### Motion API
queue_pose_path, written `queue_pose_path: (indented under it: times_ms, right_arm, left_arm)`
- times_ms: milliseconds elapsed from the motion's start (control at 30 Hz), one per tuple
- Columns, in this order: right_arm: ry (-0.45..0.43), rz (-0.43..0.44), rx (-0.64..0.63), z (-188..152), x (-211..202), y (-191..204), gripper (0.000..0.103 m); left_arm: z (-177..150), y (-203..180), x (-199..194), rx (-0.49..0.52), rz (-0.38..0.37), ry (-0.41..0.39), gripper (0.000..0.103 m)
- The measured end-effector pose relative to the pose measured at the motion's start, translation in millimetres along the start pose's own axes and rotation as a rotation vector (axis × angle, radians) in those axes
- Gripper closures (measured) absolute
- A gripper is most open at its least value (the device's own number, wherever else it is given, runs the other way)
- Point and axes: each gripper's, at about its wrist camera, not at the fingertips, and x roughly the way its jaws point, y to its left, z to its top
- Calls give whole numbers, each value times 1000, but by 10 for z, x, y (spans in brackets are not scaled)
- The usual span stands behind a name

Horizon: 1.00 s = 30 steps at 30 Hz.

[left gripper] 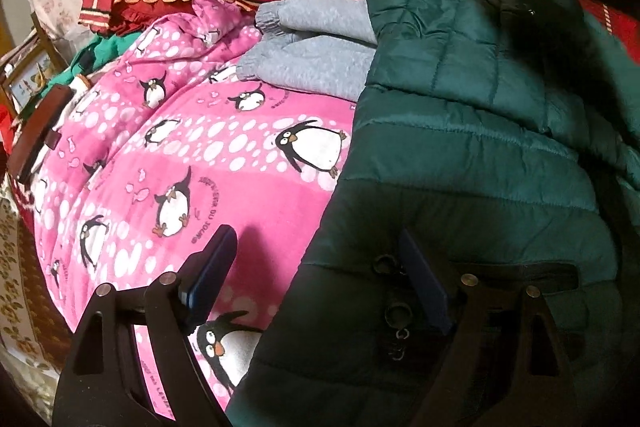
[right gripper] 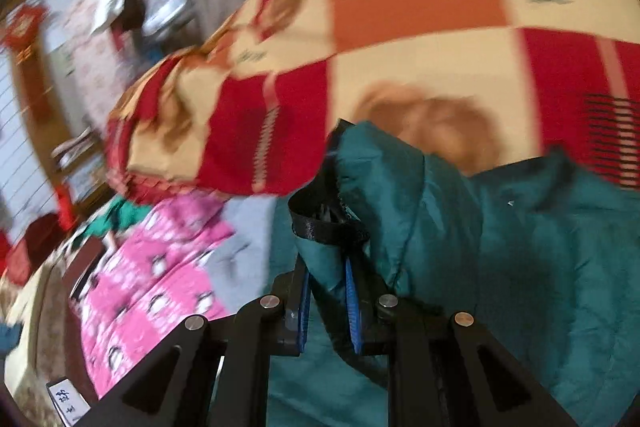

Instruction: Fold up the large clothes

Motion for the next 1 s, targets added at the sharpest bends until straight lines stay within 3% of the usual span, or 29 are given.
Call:
queue_pose_path:
  times_ms: [167,200,267,333,400,433,567,633,800,900,1000]
  right_arm:
    - [136,54,16,-288,437,1,87]
    - [170,60,52,-363,487,-63,82]
    - [207,94,113,-453,489,-166,60]
    - [198,112,118,-490,401,-194,52]
    - [188,126,108,-495,283,-165,37]
    - [189,134,108,-492,229,-154,33]
    - [182,168,86,-545,-172,-178,33]
    - [161,114,75,-640,-429,-286,33]
    - [43,-193,189,-1059,-1265,-1069,33]
    - [-20,-250,279,-1367,-1636,-1389,33]
    - [13,-315,294,-1705,-1655,-1509,33]
  left_arm:
    - [0,17,17,-12,-15,6,19]
    - [0,16,17,-13,-15,7,19]
    - [2,13,18,-10,-13,6,19]
    - [0,5,21,-5,-6,6,19]
    - [0,11,34,-9,-11,10,19]
    - [-2,16,36,-11,-14,11,19]
    - [2,42,17,-27,-34,8,19]
    - [15,40,-90,-30,-59,-31,19]
    - [361,-104,-574,21,-259,-232,19]
    - [780,-299,-583,12,-370,-237,19]
    - [1296,-678,-385,9,-437,-198,19]
